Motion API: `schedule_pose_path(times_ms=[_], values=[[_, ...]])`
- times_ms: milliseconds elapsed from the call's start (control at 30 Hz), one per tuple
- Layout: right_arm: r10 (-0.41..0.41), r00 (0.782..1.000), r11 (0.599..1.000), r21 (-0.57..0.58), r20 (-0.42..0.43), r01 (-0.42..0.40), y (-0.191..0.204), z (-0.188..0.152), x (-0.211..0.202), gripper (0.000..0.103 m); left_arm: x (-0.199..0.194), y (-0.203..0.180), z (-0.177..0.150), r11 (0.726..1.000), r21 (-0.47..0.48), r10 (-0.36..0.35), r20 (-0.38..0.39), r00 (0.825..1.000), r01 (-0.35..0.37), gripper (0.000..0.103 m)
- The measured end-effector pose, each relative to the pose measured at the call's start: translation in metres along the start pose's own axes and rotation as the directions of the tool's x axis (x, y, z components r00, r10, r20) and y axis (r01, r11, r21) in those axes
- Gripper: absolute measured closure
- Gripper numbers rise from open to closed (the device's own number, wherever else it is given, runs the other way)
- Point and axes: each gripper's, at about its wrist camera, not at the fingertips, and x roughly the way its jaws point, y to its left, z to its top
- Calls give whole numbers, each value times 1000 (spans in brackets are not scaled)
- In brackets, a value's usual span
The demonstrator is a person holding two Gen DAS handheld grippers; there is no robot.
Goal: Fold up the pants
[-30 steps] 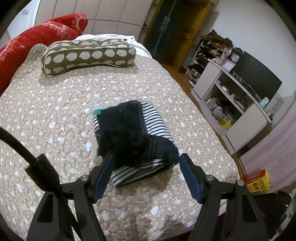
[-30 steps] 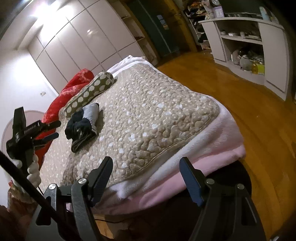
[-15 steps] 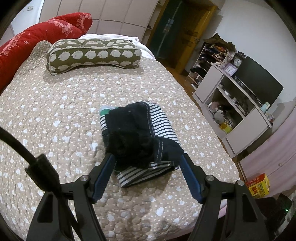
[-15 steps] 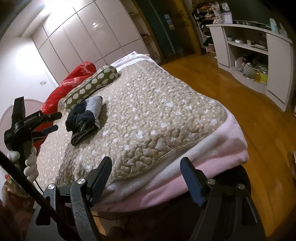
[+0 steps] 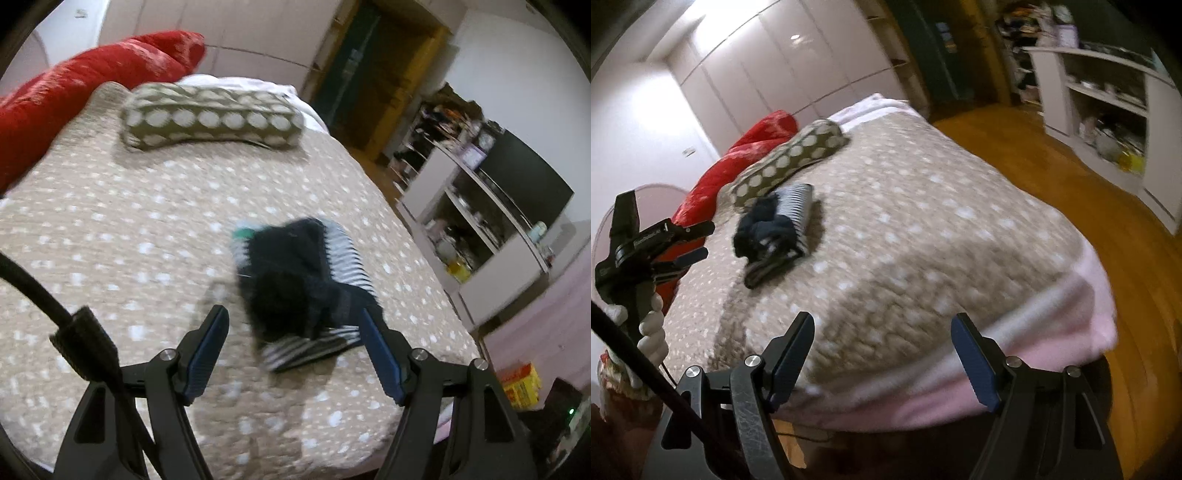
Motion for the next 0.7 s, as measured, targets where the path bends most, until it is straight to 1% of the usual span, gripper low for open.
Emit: schedule_pose_path(times_ms=[33,67,133,200,300,367,433,567,700], values=[[15,1000,1000,-20,5,-15,7,6,4,23,-4,3,0,1000,-1,12,9,1000,-12,31],[34,999,999,-40,10,-34,15,11,11,23,-10,10,-1,999,-5,41,26,999,-41,30],[61,998,996,-61,-4,-61,29,18,25,23,-15,24,-1,997,-23,78,44,996,-77,29],[75,997,993,-85,-25,-77,44,20,37,23,-15,37,0,995,-49,90,46,995,-88,29],[62,997,987,-147,-42,-67,66,18,44,23,-11,53,2,994,-79,81,38,996,-78,29],[38,998,983,-178,-45,-46,74,14,42,22,-5,62,1,993,-95,69,34,997,-65,29],[11,999,984,-176,-48,-20,74,13,41,22,2,67,0,992,-107,63,23,998,-60,29],[-14,999,987,-160,-41,7,71,15,39,22,8,72,-3,992,-115,55,-1,998,-55,29],[-14,998,985,-175,-53,4,77,14,44,22,7,78,-11,990,-124,66,-8,998,-66,29]])
